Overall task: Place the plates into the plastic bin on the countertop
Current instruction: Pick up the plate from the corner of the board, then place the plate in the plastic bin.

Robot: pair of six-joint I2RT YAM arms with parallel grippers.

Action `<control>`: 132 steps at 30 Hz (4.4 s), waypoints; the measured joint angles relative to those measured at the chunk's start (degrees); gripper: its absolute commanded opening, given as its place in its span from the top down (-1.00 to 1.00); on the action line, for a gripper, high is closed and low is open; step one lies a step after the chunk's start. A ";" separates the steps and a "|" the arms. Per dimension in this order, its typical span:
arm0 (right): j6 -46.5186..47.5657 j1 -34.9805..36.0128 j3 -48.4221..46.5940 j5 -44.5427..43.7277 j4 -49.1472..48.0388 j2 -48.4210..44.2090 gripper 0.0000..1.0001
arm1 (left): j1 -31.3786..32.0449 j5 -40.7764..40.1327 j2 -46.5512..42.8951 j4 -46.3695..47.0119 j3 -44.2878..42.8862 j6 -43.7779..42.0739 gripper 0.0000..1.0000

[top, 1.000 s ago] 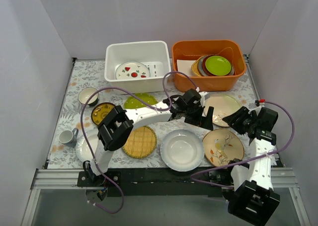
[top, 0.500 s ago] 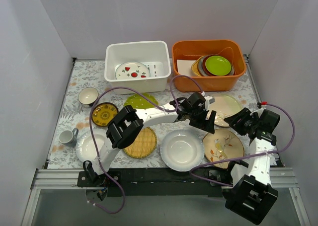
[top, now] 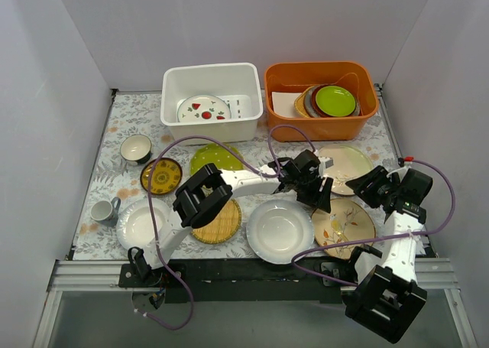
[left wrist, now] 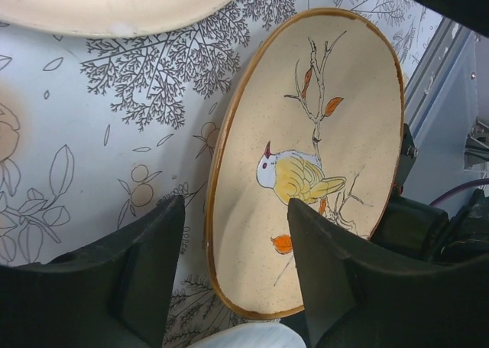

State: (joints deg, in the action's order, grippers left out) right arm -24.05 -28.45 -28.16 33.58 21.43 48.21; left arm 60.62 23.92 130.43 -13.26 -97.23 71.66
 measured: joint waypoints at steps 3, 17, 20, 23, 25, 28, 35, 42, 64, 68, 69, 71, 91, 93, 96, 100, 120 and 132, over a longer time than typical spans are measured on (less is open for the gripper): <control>0.00 -0.04 0.00 0.09 -0.31 0.13 -0.09 | 0.39 0.33 0.33 0.50 -0.07 0.31 0.06; -0.04 -0.39 0.96 0.70 -0.72 0.17 -0.07 | 0.26 3.17 2.51 3.23 -0.57 1.88 1.00; -0.15 -0.42 0.96 0.94 -0.79 0.17 -0.07 | 0.37 3.15 2.51 3.21 -0.66 1.90 1.00; -0.17 -0.44 0.98 1.09 -0.85 0.17 -0.07 | 0.37 3.15 2.51 3.23 -0.66 1.90 1.00; -0.20 -0.44 0.98 1.14 -0.87 0.17 -0.07 | 0.37 3.15 2.51 3.21 -0.66 1.90 1.00; -0.31 -0.46 0.98 1.14 -0.87 0.15 -0.08 | 0.37 3.17 2.51 3.21 -0.66 1.90 1.00; -0.44 -0.48 0.98 1.14 -0.90 0.11 -0.13 | 0.52 3.04 2.27 3.04 -0.66 1.66 1.00; -0.44 -0.79 0.98 1.38 -0.96 0.11 -0.15 | 0.90 1.81 0.85 1.64 -0.63 1.29 1.00; -2.62 -0.72 0.92 12.44 -9.01 1.20 -0.39 | -1.64 -4.79 -11.15 -6.03 6.86 -0.74 1.00; -3.43 -0.72 0.83 13.88 -10.78 1.68 -0.40 | -3.74 -5.68 -14.56 -6.21 10.01 -0.70 1.00; -3.58 -0.72 0.83 14.16 -11.10 1.77 -0.40 | -4.28 -5.73 -15.39 -6.47 10.43 -0.70 1.00; -4.02 -0.70 0.83 14.60 -11.50 1.79 -0.40 | -5.33 -5.70 -16.72 -6.88 10.58 -0.70 1.00; -11.45 3.74 2.25 23.10 -28.11 0.24 -0.68 | -17.42 -5.57 -35.30 -7.52 23.21 -0.24 1.00; -13.29 5.16 3.28 23.10 -30.27 -0.52 -0.69 | -19.08 -5.57 -37.16 -8.24 24.46 -0.52 1.00; -14.86 7.98 3.65 22.62 -32.15 -0.81 -0.70 | -21.84 -5.42 -39.85 -9.05 25.97 -0.76 1.00; -17.07 12.70 4.02 21.51 -35.63 -0.74 -0.68 | -25.62 -5.01 -43.41 -9.86 27.26 -0.96 1.00; -29.44 36.39 9.84 11.06 -57.48 11.61 -0.24 | -28.26 -0.96 -47.32 -10.21 27.63 -0.76 1.00; -36.61 40.24 12.11 9.70 -69.11 16.81 0.22 | -28.26 0.11 -49.16 -8.76 30.45 0.09 1.00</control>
State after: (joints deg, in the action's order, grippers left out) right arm -60.66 11.79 -16.05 43.29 -47.68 65.01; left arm 32.36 24.03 81.28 -22.02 -66.78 71.75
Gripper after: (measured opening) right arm 0.473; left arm 0.105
